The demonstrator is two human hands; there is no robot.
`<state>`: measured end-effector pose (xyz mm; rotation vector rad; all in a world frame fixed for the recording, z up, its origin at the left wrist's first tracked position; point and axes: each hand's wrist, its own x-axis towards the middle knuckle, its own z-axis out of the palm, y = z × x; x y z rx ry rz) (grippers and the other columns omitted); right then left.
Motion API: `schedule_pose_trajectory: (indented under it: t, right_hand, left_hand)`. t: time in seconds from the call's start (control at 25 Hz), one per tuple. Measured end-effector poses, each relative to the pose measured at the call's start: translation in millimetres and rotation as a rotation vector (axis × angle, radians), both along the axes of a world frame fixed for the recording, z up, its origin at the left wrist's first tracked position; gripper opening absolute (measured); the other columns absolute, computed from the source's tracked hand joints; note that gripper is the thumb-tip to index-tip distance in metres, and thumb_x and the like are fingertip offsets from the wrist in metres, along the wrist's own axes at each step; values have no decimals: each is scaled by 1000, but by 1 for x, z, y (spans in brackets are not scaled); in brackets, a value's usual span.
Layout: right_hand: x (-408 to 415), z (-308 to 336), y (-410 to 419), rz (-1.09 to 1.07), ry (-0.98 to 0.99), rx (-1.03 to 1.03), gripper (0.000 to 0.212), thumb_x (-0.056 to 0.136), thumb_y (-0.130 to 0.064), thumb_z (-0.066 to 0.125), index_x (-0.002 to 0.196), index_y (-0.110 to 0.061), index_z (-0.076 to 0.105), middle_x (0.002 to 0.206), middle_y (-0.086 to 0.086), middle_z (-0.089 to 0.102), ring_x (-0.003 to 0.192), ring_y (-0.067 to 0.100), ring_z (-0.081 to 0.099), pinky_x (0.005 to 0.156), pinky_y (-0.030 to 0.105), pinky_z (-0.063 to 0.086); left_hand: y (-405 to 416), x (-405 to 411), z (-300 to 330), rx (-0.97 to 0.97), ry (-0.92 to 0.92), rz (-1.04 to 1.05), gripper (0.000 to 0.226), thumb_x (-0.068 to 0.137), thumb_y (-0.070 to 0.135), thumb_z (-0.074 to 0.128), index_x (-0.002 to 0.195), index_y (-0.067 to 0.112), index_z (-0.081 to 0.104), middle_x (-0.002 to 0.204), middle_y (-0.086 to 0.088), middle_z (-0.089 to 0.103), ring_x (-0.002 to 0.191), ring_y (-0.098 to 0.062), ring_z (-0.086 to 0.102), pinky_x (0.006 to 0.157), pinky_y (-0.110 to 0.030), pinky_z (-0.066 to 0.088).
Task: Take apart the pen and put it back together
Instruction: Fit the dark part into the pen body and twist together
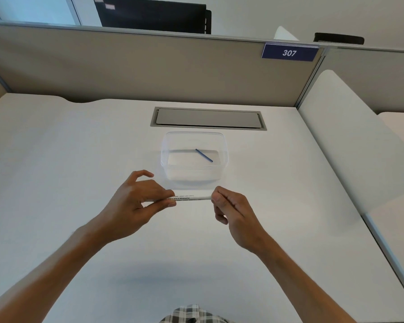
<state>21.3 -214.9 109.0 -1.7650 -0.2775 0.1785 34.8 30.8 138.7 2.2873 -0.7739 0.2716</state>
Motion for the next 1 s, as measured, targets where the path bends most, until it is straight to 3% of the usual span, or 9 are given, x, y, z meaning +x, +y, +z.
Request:
schedule_pose_trajectory:
  t: [0.12,0.24,0.32,0.4,0.48,0.56,0.72,0.88,1.0]
  right_hand:
    - [6,7,-1,45,229,100,39,103,-19,40,65,-16,37,60,-3,25,55,15,21,54,30,19]
    - [9,10,-3,59,304,130,43,104,-19,40,61,-21,37,57,-6,27,51,14,23,53,29,22]
    - [6,9,-2,9,160,59,40,103,-25,41,64,-15,38,56,-3,35,53,14,32,54,28,29]
    - [1,7,-1,-70,-57,-129,43,101,-39,40,70,-9,40,58,8,45,54,16,38,55,27,32]
    - [-1,7,-2,-111,-230,-298,43,100,-46,36,73,-13,40,62,12,48,56,24,40,54,33,34]
    - [-1,9,-2,-100,-357,-372,34,102,-41,35,75,-20,39,63,4,47,57,23,41,55,35,37]
    - [-1,12,-1,-62,-426,-344,31,103,-34,36,74,-23,33,61,-1,39,54,18,34,52,31,32]
    - [-2,13,3,-47,-172,-119,39,102,-28,39,69,-8,31,57,9,30,55,15,26,51,23,24]
    - [5,16,4,0,144,59,38,103,-20,39,66,-15,31,57,-7,28,54,12,26,52,19,24]
  left_hand:
    - [0,2,1,310,-363,-5,20,93,25,60,91,12,74,70,3,66,63,-21,61,95,-42,41]
    - [2,3,1,375,-455,-12,17,94,23,60,93,11,73,70,0,64,64,-23,61,96,-42,40]
    - [2,4,3,295,-301,-11,23,93,29,58,94,13,74,73,4,68,66,-19,61,95,-41,42]
    - [1,2,4,121,-31,-11,23,90,36,59,93,19,75,77,13,70,70,-13,59,91,-34,43]
    - [0,0,4,-54,251,39,11,88,40,66,86,34,74,75,17,68,76,-10,57,77,-17,42]
    - [2,0,4,-137,449,63,8,83,41,68,80,38,74,75,17,66,75,-6,56,61,-9,38]
    - [7,1,6,-205,581,-28,11,82,37,67,78,31,76,72,5,62,65,-6,48,58,-13,37]
    - [4,1,7,-152,337,19,10,86,36,68,78,37,74,71,8,65,79,-10,53,79,-22,40]
    - [2,2,8,158,-149,0,20,91,33,61,86,18,75,68,7,65,71,-13,61,96,-37,39]
